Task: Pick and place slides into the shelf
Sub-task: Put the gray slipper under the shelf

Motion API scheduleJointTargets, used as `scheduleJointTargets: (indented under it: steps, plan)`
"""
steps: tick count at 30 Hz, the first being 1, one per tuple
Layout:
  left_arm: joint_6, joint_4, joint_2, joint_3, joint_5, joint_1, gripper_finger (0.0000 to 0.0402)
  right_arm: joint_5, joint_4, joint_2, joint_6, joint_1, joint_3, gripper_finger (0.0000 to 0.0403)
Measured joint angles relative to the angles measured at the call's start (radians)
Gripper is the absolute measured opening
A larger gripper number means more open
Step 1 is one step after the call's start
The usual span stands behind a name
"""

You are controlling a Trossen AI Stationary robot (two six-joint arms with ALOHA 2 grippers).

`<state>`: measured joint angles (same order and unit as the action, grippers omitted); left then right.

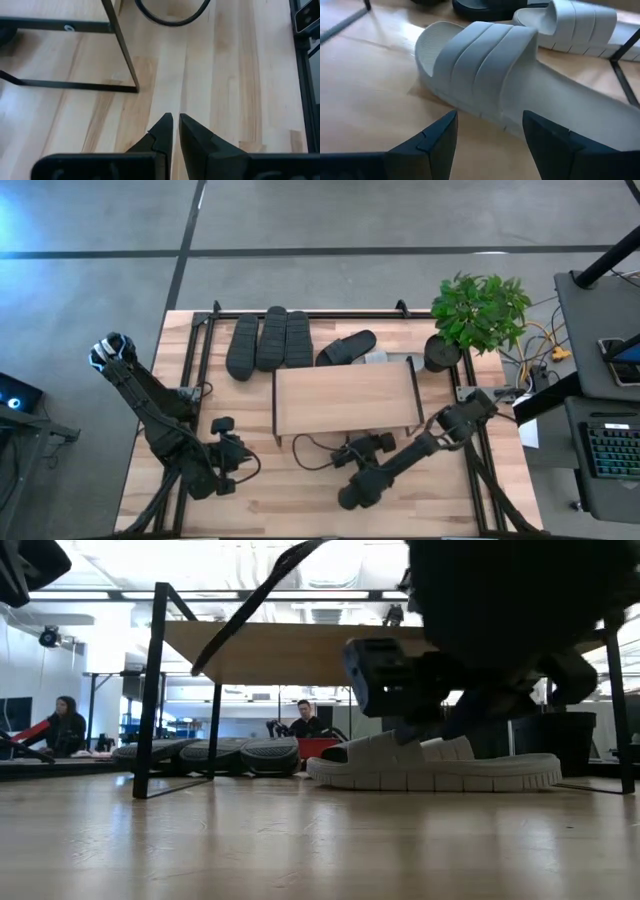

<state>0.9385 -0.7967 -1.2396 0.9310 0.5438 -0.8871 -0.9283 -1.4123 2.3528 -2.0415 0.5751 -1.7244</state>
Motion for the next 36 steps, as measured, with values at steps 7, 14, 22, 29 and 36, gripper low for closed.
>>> scheduleJointTargets:
  steps: [7,14,22,29,36]
  plan:
    - [0.002,0.001,0.000,0.000,-0.010,0.000,0.0018,-0.053,0.004,-0.003,0.027,-0.055,0.007,0.0217]
    - [0.002,0.001,0.000,0.000,-0.010,0.000,0.0018,-0.070,0.020,0.001,0.079,-0.102,0.019,0.0216]
    - [0.026,0.001,0.000,-0.004,-0.010,0.000,0.0018,-0.079,0.068,0.003,0.145,-0.128,0.047,0.0181]
    - [0.026,-0.002,-0.001,-0.006,-0.010,0.000,0.0018,-0.078,0.116,0.002,0.210,-0.129,0.046,0.0102]
    - [0.026,-0.007,-0.001,-0.013,-0.009,0.001,0.0018,-0.068,0.132,-0.002,0.243,-0.125,0.046,0.0021]
